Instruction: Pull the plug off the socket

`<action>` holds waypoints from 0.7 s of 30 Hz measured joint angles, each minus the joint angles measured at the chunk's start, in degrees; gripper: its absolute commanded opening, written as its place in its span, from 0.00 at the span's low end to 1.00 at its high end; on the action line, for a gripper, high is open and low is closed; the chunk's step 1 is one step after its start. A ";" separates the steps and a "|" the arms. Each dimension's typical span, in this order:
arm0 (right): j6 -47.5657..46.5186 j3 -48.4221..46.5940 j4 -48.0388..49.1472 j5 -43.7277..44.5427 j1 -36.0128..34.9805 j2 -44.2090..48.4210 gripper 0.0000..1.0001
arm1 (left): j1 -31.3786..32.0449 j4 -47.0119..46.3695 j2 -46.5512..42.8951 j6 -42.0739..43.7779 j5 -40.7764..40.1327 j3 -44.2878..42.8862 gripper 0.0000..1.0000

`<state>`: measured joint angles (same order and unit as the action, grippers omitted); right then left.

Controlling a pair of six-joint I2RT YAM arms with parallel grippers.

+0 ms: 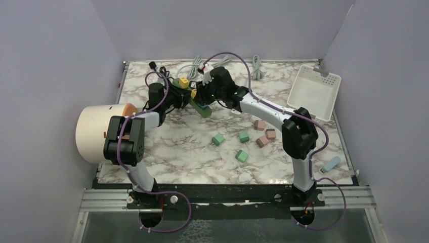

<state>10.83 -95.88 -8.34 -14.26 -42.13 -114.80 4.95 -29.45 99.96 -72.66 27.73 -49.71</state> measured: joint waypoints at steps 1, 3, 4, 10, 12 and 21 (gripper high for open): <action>-0.98 0.11 -0.09 2.51 -0.96 0.07 0.01 | -0.13 0.46 0.00 0.26 0.02 0.00 0.00; -2.05 1.11 0.20 5.99 -2.08 0.55 0.01 | -0.33 1.38 0.00 1.11 0.15 0.00 0.00; -1.88 1.70 0.37 5.99 -1.77 0.87 0.01 | -0.31 1.79 0.00 1.36 0.39 0.00 0.00; 2.86 4.24 2.97 -10.19 4.31 1.16 0.01 | 1.09 3.13 -0.20 1.09 0.39 -0.81 0.00; -0.26 4.11 2.01 -4.59 2.08 2.01 0.01 | 1.18 3.45 -0.20 1.36 0.13 -0.98 0.00; 2.67 7.21 3.37 -5.40 3.76 4.35 0.01 | 1.79 4.90 -0.72 2.86 -0.11 -1.36 0.00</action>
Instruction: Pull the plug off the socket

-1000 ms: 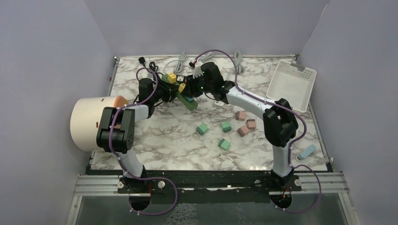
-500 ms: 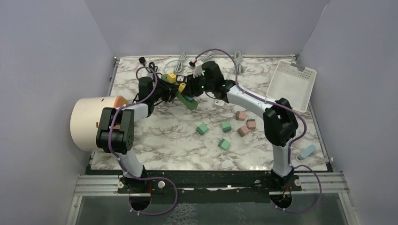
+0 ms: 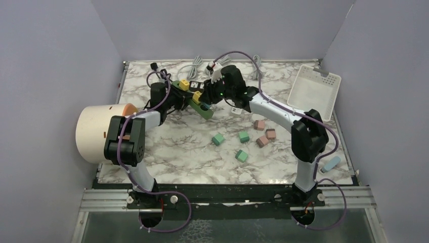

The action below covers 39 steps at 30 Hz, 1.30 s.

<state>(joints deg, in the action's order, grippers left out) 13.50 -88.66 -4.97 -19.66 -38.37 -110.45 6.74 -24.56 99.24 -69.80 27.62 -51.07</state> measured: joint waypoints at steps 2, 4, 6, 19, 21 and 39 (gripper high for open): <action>-2.08 -0.11 -0.22 2.54 -2.27 2.19 0.01 | -1.55 1.90 0.57 2.05 -3.30 0.26 0.00; -0.63 -0.28 1.44 -3.34 -2.38 4.81 0.01 | -3.43 3.78 1.62 3.30 -6.43 0.52 0.00; -0.96 -3.39 0.55 -3.21 -1.92 6.40 0.01 | -4.68 5.01 2.49 3.87 -8.57 0.74 0.00; -4.87 -7.41 -5.64 -23.85 0.63 -0.22 0.01 | -4.85 10.03 4.72 6.99 -12.07 -2.54 0.00; -6.23 -7.39 -8.48 -25.18 -0.76 -2.95 0.01 | -4.85 10.69 4.98 7.80 -12.07 -4.20 0.00; -5.20 -10.38 -11.89 -23.41 -9.62 -23.41 0.47 | -5.25 13.55 5.03 12.46 -11.98 -6.62 0.00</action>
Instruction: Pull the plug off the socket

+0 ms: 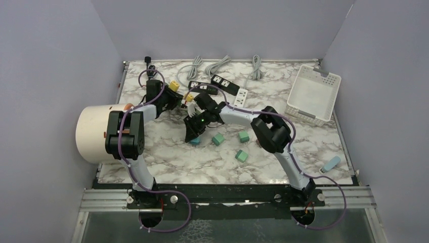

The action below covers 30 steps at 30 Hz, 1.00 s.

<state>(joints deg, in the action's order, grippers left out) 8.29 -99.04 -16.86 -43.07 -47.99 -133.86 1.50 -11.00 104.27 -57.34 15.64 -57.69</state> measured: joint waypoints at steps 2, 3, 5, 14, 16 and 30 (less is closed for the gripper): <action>-0.39 -0.24 0.22 1.55 -0.13 0.20 0.52 | 0.00 0.04 0.00 0.22 0.04 0.00 0.00; -0.50 -0.24 0.35 2.49 -0.26 0.44 0.54 | -0.04 0.02 0.00 0.26 0.09 0.00 0.00; -1.27 0.07 0.61 4.70 -0.44 1.38 0.60 | -0.07 0.04 0.00 0.63 0.15 0.00 0.00; -2.29 7.85 7.67 12.68 1.09 15.58 0.67 | -0.37 -0.44 0.00 1.57 1.79 0.07 0.00; -1.29 8.33 11.30 12.66 2.99 18.73 0.66 | -0.37 -0.85 0.00 1.77 2.25 0.20 0.00; 0.81 -10.25 11.21 13.86 9.79 7.04 0.62 | -0.37 -1.79 -2.40 2.40 5.11 2.12 0.00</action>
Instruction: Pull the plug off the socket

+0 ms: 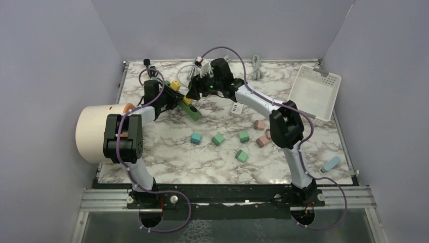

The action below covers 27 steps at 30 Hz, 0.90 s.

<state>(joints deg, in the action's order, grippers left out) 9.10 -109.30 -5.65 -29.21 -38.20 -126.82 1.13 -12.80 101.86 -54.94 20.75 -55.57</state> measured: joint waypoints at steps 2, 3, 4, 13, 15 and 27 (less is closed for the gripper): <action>0.15 -0.50 -1.01 -0.35 -0.11 -1.51 0.61 | 0.00 -0.02 -0.57 -0.02 0.39 0.00 0.00; 0.31 -0.66 -1.49 -0.52 -0.13 -2.05 0.61 | 0.00 -0.17 -0.76 0.00 0.63 0.00 0.00; 0.37 -0.92 -1.95 -0.81 -0.26 -2.64 0.60 | 0.00 -0.22 -0.85 -0.02 0.74 0.00 0.00; 1.27 -3.41 -3.45 -3.17 -0.37 -5.11 0.38 | 0.00 -0.37 -0.96 -0.07 1.16 0.00 0.00; 1.36 -4.70 -4.00 -3.48 -0.28 -5.81 0.27 | 0.00 -0.42 -1.01 -0.09 1.51 0.00 0.00; 1.79 -9.86 -7.50 -5.14 0.11 -8.81 0.01 | -0.63 -1.14 -1.05 0.00 1.36 0.35 0.00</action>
<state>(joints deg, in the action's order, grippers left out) 10.90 -119.15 -13.15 -34.35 -38.09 -135.63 0.49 -13.93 100.82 -54.94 22.11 -55.22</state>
